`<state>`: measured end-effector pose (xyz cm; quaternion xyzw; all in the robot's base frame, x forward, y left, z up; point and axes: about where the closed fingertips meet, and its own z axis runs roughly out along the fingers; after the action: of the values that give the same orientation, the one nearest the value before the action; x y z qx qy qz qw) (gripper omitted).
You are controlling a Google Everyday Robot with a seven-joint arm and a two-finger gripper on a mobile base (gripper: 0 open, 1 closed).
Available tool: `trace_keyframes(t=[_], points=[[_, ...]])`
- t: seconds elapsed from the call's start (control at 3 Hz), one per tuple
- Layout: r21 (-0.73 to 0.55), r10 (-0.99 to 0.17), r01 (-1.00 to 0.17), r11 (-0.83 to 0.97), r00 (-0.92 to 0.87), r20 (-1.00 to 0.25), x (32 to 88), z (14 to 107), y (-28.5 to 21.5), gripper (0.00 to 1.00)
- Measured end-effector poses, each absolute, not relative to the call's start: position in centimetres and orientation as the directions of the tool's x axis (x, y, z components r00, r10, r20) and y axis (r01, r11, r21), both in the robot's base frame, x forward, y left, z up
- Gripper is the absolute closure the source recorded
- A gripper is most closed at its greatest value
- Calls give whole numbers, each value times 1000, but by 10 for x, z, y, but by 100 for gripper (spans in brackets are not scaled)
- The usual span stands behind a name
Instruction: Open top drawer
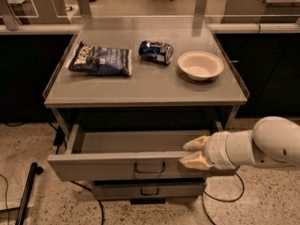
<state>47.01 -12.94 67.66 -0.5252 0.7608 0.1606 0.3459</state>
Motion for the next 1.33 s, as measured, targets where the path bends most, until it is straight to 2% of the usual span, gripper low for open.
trace_keyframes(t=[0.33, 0.67, 1.0, 1.33], points=[[-119, -688, -910, 397, -209, -695, 470, 677, -129, 29], [-119, -688, -910, 397, -209, -695, 470, 677, -129, 60], [-112, -686, -908, 404, -220, -694, 459, 674, -136, 84], [-106, -673, -905, 412, -225, -704, 434, 675, -140, 100]])
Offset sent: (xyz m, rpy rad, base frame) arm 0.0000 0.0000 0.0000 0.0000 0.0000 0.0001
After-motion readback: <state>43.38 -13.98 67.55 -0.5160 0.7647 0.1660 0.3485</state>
